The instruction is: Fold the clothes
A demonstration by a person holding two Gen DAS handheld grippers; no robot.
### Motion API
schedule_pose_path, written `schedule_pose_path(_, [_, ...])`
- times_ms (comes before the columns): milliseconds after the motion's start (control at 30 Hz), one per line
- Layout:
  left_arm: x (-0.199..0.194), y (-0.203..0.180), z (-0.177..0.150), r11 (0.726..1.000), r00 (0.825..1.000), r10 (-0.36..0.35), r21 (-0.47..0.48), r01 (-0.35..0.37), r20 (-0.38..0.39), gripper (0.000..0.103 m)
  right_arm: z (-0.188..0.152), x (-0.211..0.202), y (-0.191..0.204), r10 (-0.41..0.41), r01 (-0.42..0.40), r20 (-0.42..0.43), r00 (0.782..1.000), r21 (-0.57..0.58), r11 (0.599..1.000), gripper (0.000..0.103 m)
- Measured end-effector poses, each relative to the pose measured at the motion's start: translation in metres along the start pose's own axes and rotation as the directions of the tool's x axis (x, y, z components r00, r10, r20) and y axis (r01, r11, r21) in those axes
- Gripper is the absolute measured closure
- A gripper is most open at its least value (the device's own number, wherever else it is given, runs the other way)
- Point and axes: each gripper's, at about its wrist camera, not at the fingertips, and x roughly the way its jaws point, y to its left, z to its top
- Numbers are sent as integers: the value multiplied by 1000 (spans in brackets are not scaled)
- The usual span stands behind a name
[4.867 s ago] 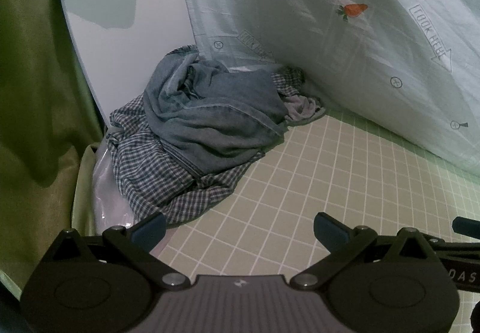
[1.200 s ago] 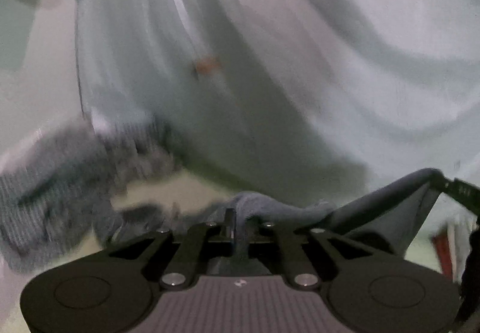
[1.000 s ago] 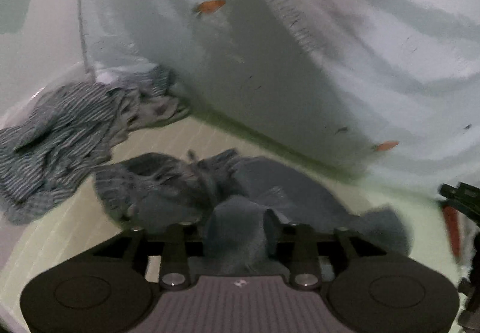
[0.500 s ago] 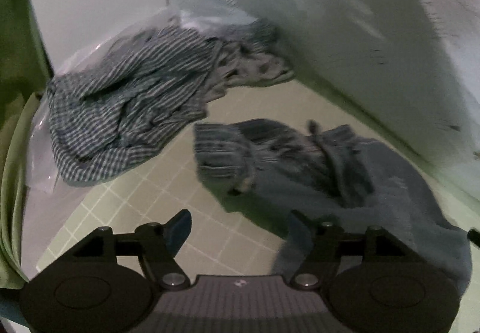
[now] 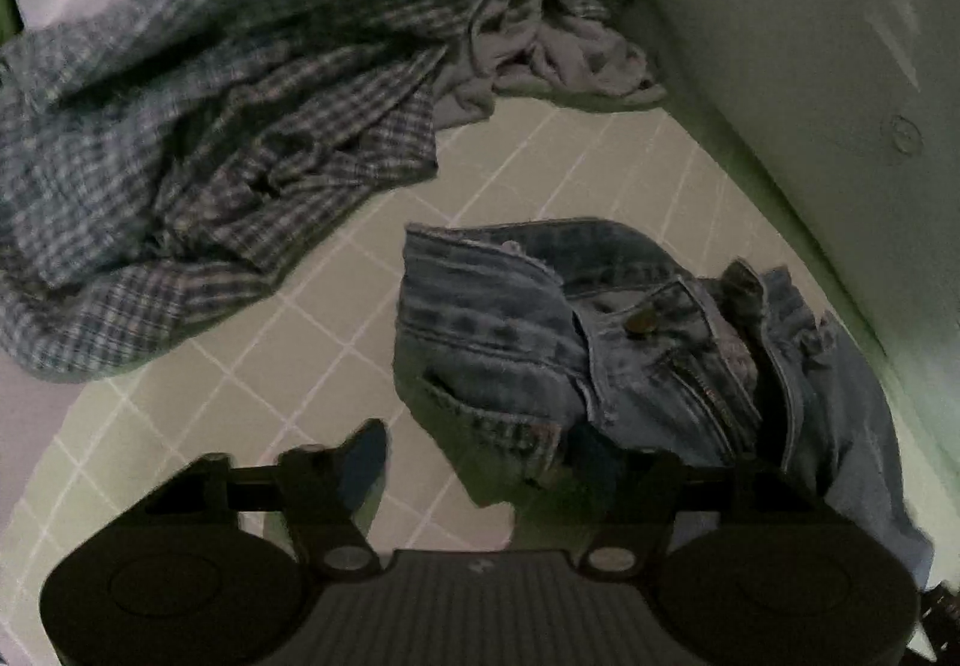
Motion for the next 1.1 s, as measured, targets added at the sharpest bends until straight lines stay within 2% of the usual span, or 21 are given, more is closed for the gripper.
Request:
schedule_pose_path(33, [2, 0, 0, 1000, 1000, -15, -11, 14, -5, 63, 4, 1, -1, 1, -1, -2, 1000, 3, 1000, 78])
schedule_pose_path(67, [3, 0, 1, 999, 1000, -27, -21, 27, -8, 69, 8, 2, -3, 3, -3, -2, 1000, 3, 1000, 83])
schedule_pose_path(100, [4, -2, 0, 1000, 1000, -21, -16, 21, -3, 70, 12, 1, -3, 4, -4, 2, 1000, -10, 1000, 93])
schedule_pose_path(200, [1, -9, -4, 1000, 1000, 7, 2, -7, 18, 73, 30, -10, -5, 19, -16, 56, 998, -68, 998, 99])
schedule_pose_path(267, [-1, -13, -8, 1000, 999, 23, 9, -23, 31, 74, 49, -23, -1, -17, 42, 145, 989, -171, 984, 100])
schedule_pose_path(333, [-3, -16, -11, 999, 999, 35, 9, -36, 40, 75, 81, -42, -3, -65, 132, 270, 961, -236, 963, 100])
schedule_pose_path(400, [-4, -16, -16, 999, 998, 45, 9, -46, 47, 76, 117, -61, -10, -107, 213, 382, 918, -247, 945, 100])
schedule_pose_path(500, [-7, -16, -24, 999, 997, 52, 8, -52, 53, 76, 169, -89, -34, -222, 342, 527, 821, -142, 929, 100])
schedule_pose_path(533, [-7, -17, -26, 999, 997, 48, 4, -49, 52, 76, 178, -92, -41, -234, 343, 521, 821, -123, 931, 99])
schedule_pose_path(567, [-8, -17, -29, 999, 998, 44, 1, -44, 51, 76, 181, -93, -46, -239, 337, 508, 828, -110, 935, 94])
schedule_pose_path(600, [-8, -18, -31, 999, 998, 40, -2, -40, 51, 75, 167, -87, -43, -221, 309, 471, 854, -117, 944, 80])
schedule_pose_path(633, [-8, -19, -32, 999, 998, 44, 3, -44, 54, 75, 153, -81, -41, -202, 280, 434, 878, -123, 952, 55])
schedule_pose_path(700, [-9, -21, -34, 998, 997, 54, 11, -54, 62, 73, 124, -68, -35, -162, 221, 357, 920, -132, 966, 38])
schedule_pose_path(767, [-8, -20, -33, 999, 997, 53, 4, -53, 56, 71, 96, -56, -30, -119, 161, 277, 954, -135, 978, 39])
schedule_pose_path(867, [-6, -19, -28, 999, 998, 48, 4, -49, 45, 69, 48, -33, -12, -41, 59, 140, 989, -132, 990, 40])
schedule_pose_path(900, [-4, -18, -27, 999, 998, 44, 5, -44, 41, 69, 31, -25, -1, -14, 27, 98, 995, -138, 990, 40])
schedule_pose_path(1100, [5, -13, -22, 1000, 1000, 26, 17, -26, 15, 65, -29, -6, 61, 43, -29, 31, 999, -358, 933, 33])
